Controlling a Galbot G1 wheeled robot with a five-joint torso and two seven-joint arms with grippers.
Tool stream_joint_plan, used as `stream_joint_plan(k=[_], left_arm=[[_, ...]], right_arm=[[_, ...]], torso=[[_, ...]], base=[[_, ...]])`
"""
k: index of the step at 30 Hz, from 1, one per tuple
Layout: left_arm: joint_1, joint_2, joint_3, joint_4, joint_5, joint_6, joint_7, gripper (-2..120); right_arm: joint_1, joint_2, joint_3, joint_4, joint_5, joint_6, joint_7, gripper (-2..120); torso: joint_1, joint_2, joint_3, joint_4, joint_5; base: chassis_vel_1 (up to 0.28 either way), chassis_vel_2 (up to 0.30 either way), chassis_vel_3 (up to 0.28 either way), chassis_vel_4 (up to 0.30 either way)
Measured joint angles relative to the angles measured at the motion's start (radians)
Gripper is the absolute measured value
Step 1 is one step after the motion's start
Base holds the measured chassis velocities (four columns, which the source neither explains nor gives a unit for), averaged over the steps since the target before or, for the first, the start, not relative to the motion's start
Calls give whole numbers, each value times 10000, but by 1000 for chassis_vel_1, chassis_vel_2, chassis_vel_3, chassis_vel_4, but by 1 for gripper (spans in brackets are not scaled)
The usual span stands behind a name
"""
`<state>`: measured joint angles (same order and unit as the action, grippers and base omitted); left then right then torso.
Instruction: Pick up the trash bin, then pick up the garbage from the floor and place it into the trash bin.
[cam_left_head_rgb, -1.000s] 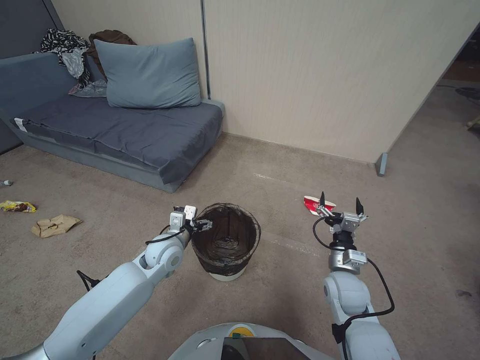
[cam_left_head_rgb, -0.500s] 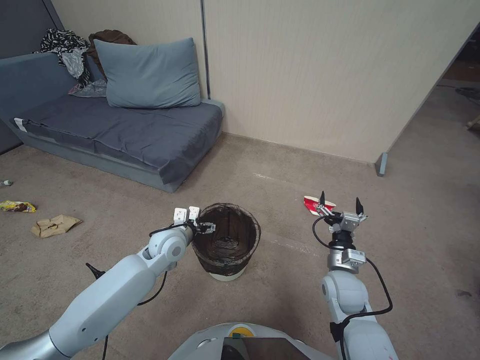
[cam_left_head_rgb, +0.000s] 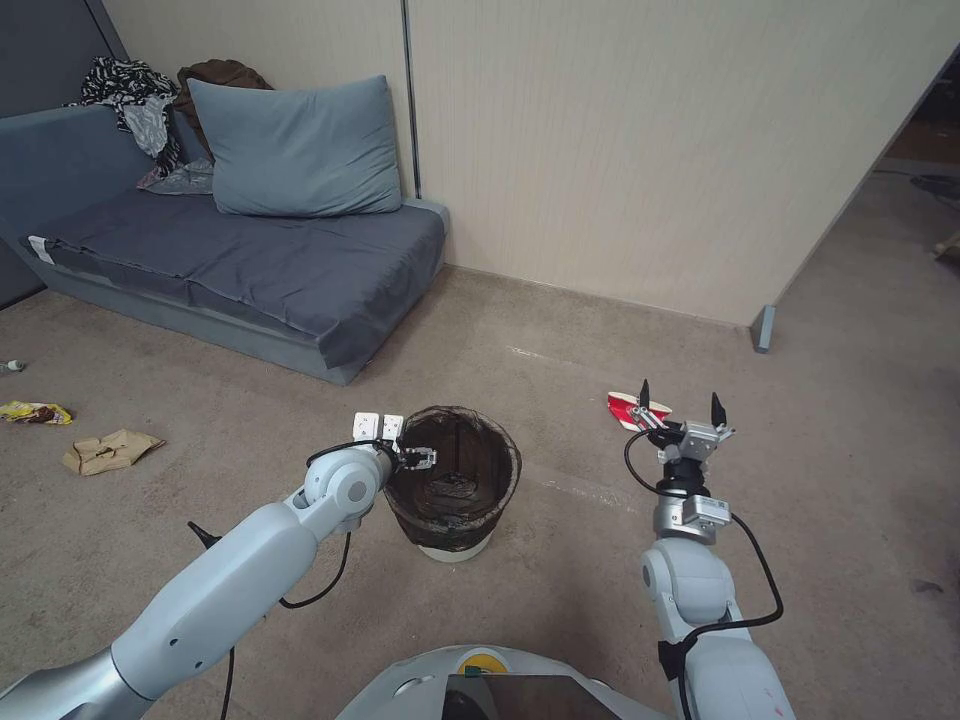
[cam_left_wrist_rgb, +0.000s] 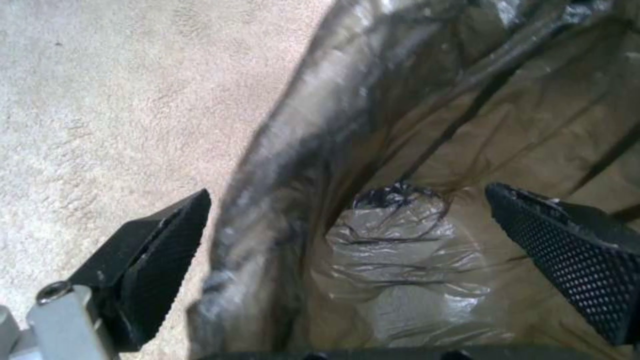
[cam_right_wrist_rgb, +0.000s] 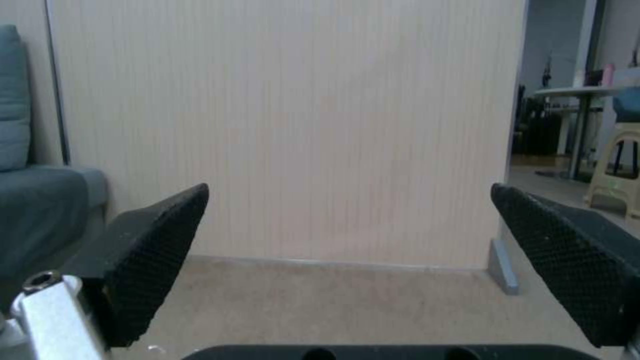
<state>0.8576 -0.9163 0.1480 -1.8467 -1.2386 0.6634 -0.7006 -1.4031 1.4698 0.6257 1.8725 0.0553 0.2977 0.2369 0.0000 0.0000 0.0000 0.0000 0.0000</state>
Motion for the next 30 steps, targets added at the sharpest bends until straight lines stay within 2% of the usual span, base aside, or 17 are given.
stream_joint_plan(k=[22,24,25,28,29,30], left_arm=[[-100,104,-197,68,-1078,98,-616,99],[-114,76,-189,107,-1149,110,-665,91],[-114,76,-189,107,-1149,110,-665,91],[-122,38,-199,166,-1393,111,-722,76],[-122,38,-199,166,-1393,111,-722,76],[-123,31,-215,188,-1440,112,-724,71]], right_arm=[[-19,-29,-65,-7,0,-6,51,100],[-21,-26,-59,9,0,-7,56,100],[-21,-26,-59,9,0,-7,56,100],[-29,-4,-44,17,12,-7,66,100],[-29,-4,-44,17,12,-7,66,100],[-29,8,-41,17,13,-7,69,100]], torso=[[0,0,0,0,0],[0,0,-1,0,0],[0,0,-1,0,0],[0,1,-1,0,3],[0,1,-1,0,3],[0,2,-2,1,5]], base=[[0,0,0,0],[0,0,0,0],[0,0,0,0],[0,0,0,0],[0,0,0,0],[0,0,0,0]])
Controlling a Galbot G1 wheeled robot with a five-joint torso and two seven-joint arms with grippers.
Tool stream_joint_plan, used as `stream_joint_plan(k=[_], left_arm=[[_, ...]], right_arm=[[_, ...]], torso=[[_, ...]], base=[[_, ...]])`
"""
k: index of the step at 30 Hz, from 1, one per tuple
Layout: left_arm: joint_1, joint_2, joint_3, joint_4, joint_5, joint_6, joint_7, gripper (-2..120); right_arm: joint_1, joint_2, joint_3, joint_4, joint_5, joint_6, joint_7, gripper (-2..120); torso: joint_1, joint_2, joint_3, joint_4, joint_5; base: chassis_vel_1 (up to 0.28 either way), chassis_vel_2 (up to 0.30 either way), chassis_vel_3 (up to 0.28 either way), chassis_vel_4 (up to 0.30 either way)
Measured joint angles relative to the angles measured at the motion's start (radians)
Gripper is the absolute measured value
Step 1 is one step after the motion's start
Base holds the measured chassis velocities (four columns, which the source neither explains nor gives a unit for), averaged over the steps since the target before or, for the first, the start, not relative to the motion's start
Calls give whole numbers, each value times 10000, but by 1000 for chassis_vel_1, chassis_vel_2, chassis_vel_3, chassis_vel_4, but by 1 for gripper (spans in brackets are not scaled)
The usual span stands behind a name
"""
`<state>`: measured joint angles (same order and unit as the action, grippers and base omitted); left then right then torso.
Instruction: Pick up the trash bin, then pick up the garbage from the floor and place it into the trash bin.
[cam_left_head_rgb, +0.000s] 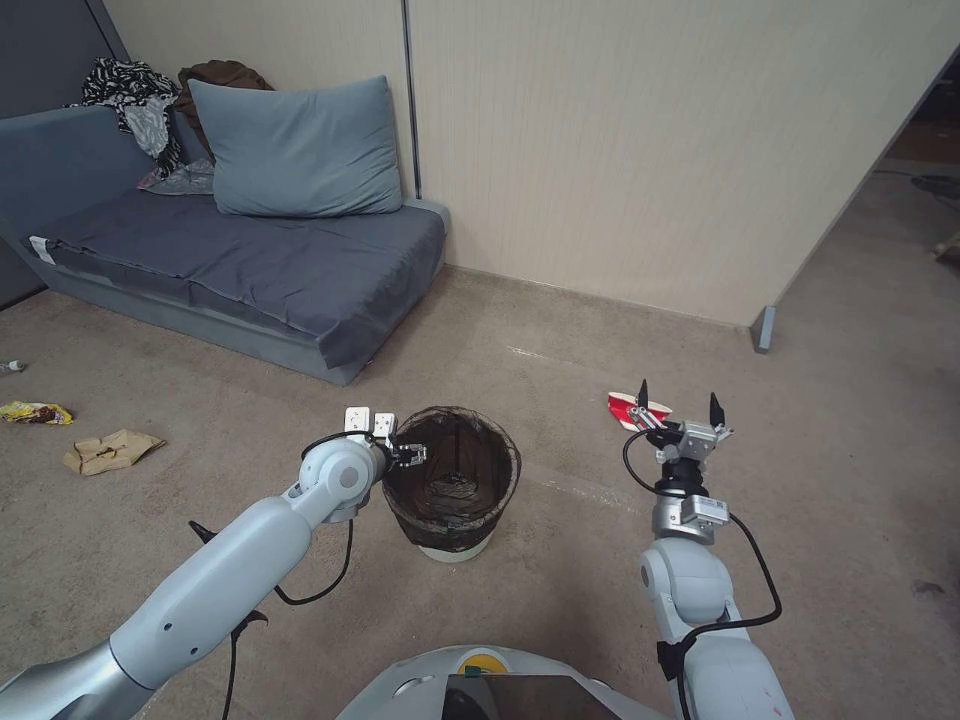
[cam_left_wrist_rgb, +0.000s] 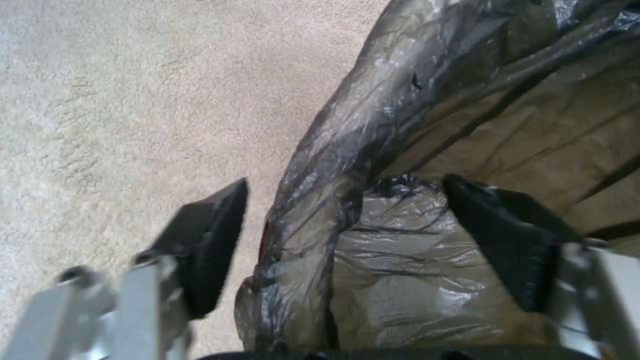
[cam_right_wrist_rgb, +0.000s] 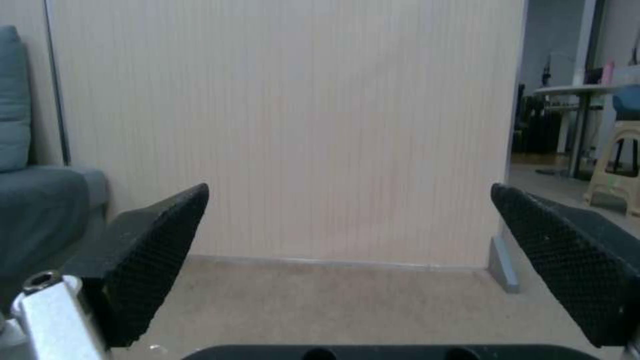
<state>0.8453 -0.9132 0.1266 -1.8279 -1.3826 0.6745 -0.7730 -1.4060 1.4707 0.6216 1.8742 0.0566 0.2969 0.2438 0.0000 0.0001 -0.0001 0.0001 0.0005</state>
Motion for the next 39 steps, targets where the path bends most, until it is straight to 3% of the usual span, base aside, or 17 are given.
stream_joint_plan(k=[5,7,10,15,18,39], left_arm=[[-19,-69,-42,30,-285,29,-54,50],[-22,-74,-44,31,-304,30,-59,49],[-44,-103,-63,55,-439,31,-98,32],[-55,-103,-111,68,-657,31,-169,19],[-42,-103,-192,70,-842,31,-215,5],[324,-6,-455,-2,-718,-27,-34,3]], right_arm=[[7,39,3,12,2,-2,4,100],[7,42,3,13,2,-2,5,100],[10,60,2,19,6,-5,5,100],[10,70,1,26,11,-16,7,100],[10,81,-4,30,32,-33,8,100],[24,53,-42,120,191,-189,79,100]], torso=[[0,0,0,2,0],[0,0,0,1,0],[0,0,0,1,0],[0,0,0,2,0],[0,0,1,1,-7],[0,-1,2,0,-5]], base=[[0,0,0,0],[0,0,0,0],[0,0,0,0],[0,0,0,0],[0,0,0,0],[0,0,0,0]])
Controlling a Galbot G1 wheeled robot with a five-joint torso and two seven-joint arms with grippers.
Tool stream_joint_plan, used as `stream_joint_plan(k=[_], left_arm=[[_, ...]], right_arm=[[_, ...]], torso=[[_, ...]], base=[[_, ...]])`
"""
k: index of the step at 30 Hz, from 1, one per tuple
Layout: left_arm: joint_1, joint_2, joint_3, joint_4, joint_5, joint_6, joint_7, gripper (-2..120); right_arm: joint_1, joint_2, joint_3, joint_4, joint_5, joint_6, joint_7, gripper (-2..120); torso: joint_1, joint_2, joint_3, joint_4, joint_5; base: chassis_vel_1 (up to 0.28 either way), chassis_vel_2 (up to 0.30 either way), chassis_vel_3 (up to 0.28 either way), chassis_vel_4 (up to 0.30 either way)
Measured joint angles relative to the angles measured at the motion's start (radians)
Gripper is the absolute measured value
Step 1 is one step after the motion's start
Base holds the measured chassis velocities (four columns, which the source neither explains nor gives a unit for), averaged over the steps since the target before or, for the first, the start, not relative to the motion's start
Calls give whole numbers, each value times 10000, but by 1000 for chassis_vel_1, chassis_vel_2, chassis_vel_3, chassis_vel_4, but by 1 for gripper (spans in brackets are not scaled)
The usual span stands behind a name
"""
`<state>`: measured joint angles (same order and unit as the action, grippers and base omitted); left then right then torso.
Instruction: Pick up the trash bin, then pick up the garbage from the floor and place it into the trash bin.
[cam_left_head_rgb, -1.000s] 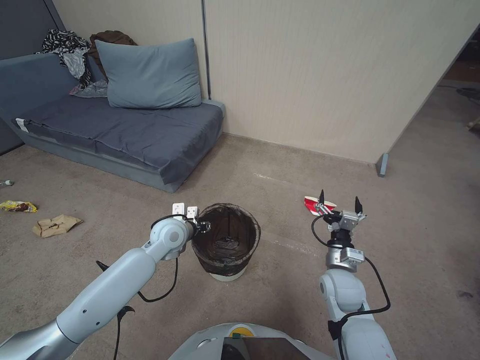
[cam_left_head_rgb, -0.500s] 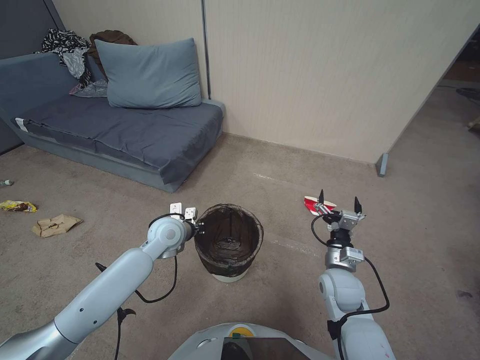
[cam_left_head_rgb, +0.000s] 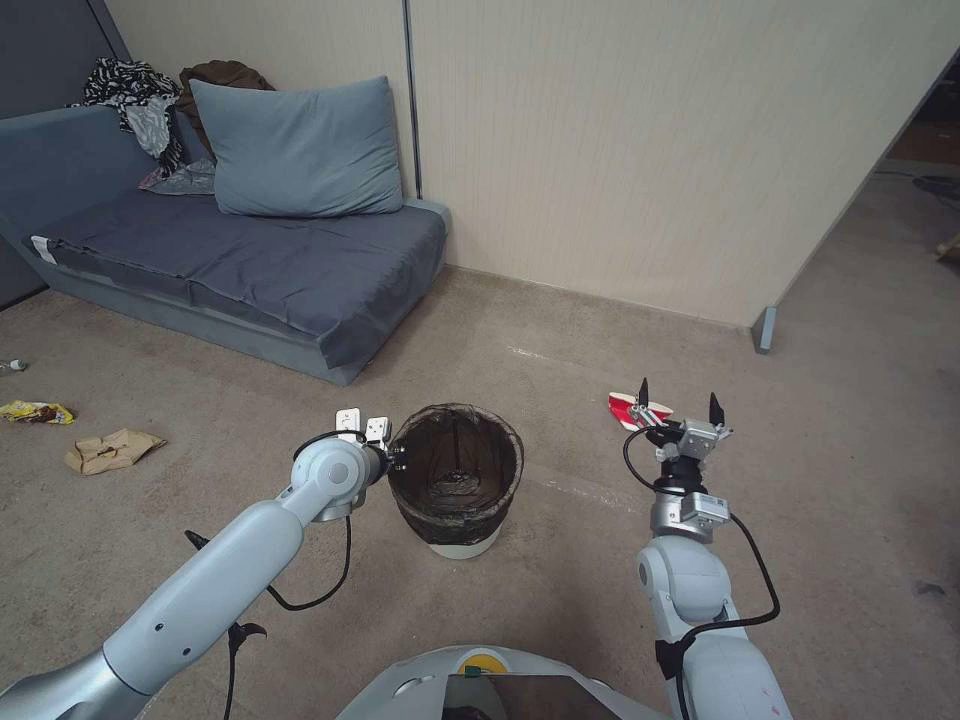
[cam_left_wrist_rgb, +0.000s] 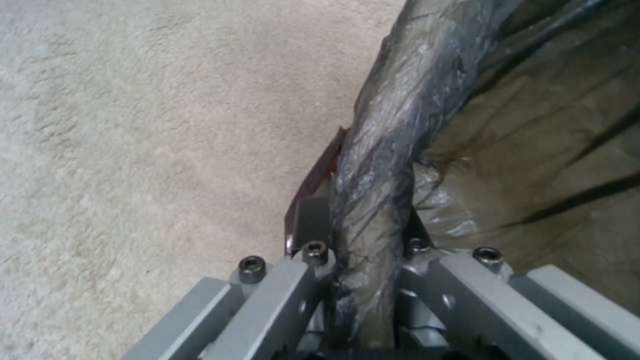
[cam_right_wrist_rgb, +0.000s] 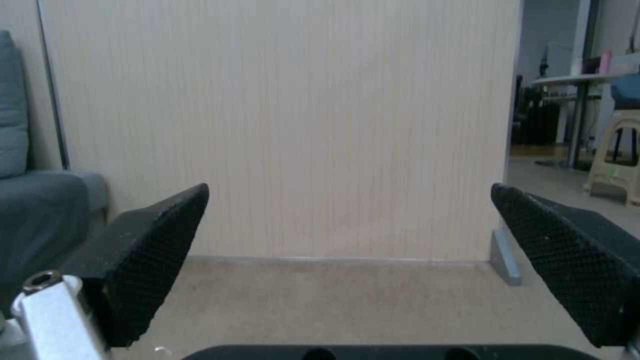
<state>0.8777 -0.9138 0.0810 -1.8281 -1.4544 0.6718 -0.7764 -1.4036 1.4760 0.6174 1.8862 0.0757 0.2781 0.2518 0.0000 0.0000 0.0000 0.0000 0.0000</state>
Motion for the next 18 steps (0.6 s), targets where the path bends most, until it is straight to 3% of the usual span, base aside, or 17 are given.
stream_joint_plan(k=[7,16,18], left_arm=[[372,98,-229,-831,1521,-667,1168,3],[1062,-28,-736,-1656,2997,-1225,1936,3],[1306,-212,-944,-1847,3889,-1502,2297,3]], right_arm=[[13,-109,35,63,25,-41,31,100],[10,-160,150,158,122,-82,45,100],[-31,-153,260,238,141,-86,46,100]], torso=[[0,-1,2,-1,-3],[0,-1,0,0,0],[0,-1,0,1,-1]], base=[[0,0,0,0],[0,0,0,0],[0,0,0,0]])
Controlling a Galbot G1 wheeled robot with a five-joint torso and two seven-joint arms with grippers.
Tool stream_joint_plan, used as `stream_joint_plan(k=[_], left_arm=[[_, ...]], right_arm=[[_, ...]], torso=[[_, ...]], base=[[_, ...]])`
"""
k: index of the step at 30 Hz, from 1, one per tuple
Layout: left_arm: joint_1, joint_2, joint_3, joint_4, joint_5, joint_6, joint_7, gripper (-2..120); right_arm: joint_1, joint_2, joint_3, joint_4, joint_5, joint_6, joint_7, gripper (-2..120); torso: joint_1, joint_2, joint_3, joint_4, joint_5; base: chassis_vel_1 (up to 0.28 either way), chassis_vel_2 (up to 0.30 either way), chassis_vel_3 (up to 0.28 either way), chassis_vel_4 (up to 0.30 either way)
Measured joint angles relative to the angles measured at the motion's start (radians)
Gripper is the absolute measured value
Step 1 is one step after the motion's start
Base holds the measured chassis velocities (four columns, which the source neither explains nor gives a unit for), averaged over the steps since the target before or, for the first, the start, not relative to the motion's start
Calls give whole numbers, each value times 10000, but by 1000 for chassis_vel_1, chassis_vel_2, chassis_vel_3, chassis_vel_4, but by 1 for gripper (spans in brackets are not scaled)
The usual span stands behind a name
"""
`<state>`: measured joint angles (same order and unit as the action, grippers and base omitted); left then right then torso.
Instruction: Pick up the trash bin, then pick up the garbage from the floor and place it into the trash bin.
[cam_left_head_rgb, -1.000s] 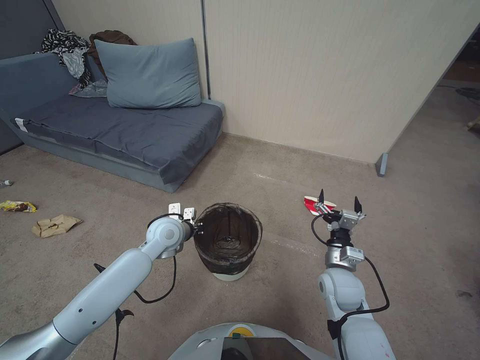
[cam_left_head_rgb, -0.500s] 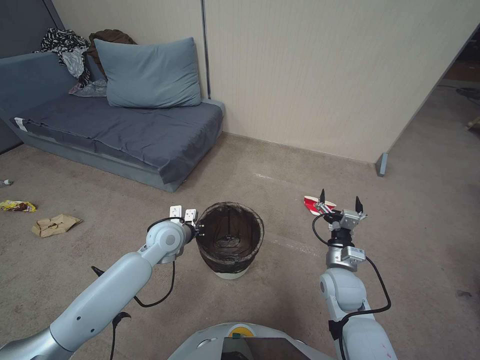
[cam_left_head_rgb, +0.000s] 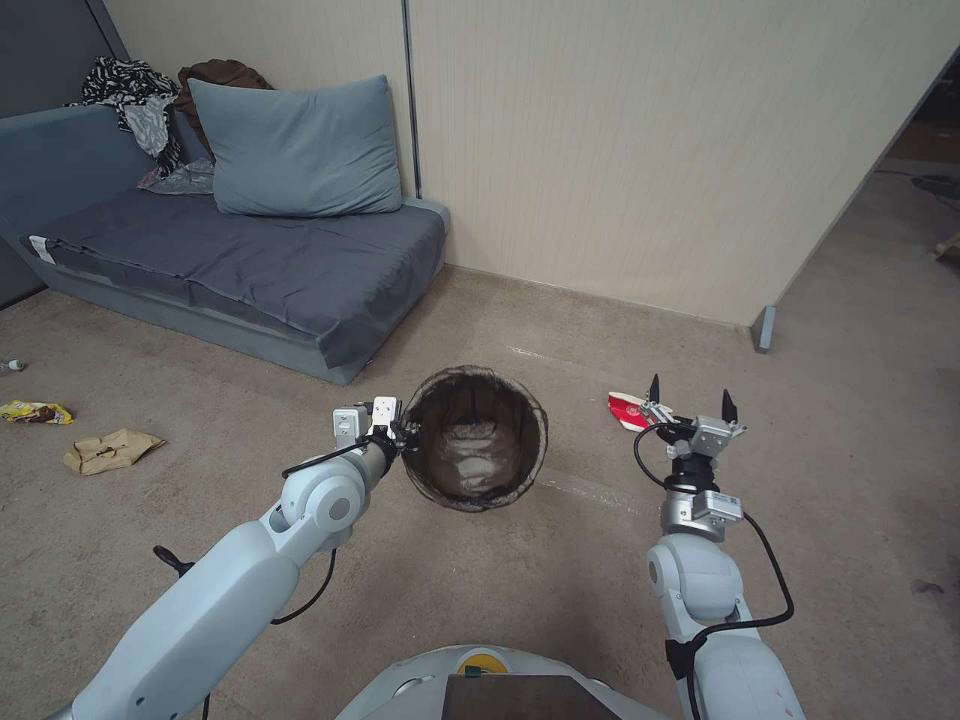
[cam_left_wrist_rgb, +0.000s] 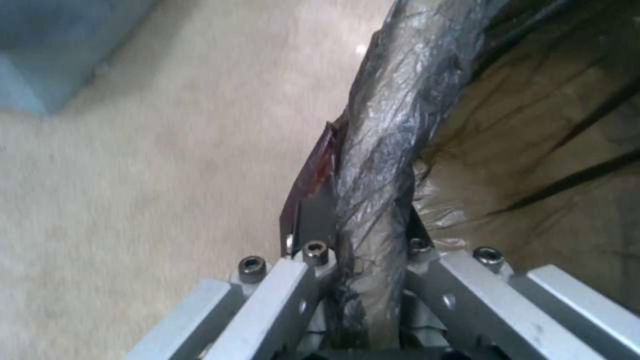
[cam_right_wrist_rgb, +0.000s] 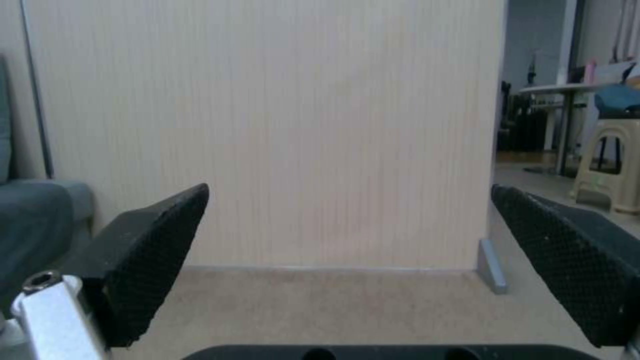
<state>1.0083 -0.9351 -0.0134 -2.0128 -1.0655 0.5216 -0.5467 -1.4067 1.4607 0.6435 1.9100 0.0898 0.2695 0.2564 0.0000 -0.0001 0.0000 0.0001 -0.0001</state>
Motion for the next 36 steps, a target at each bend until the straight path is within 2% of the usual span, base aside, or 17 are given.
stream_joint_plan(k=[5,6,10,17,22,29,36], left_arm=[[473,-625,-507,-257,1500,-321,582,3],[473,-625,-507,-257,1500,-321,582,3],[1487,-1031,-1299,-683,2771,-535,986,3],[3104,-1392,-2089,-1454,3748,-786,1365,3],[3979,-1614,-2307,-1809,4225,-937,1552,3],[4532,-1822,-2505,-1936,4939,-1122,1817,3],[4910,-1790,-2534,-2158,5165,-1121,1946,3]], right_arm=[[-202,147,279,277,21,-2,16,100],[-202,147,279,277,21,-2,16,100],[-221,184,320,315,-28,-9,21,100],[-179,154,382,224,-96,15,27,100],[-167,117,383,214,-140,20,31,100],[-198,25,399,194,-192,50,52,100],[-249,-15,398,178,-313,70,91,100]], torso=[[0,0,0,-5,0],[0,0,0,-5,0],[0,0,-1,1,1],[0,1,-1,0,2],[0,1,-1,-1,2],[0,1,-1,-2,2],[0,1,-1,-1,2]], base=[[0,0,0,0],[0,0,0,0],[0,0,0,0],[0,0,0,0],[0,0,0,0],[0,0,0,0],[0,0,0,0]])
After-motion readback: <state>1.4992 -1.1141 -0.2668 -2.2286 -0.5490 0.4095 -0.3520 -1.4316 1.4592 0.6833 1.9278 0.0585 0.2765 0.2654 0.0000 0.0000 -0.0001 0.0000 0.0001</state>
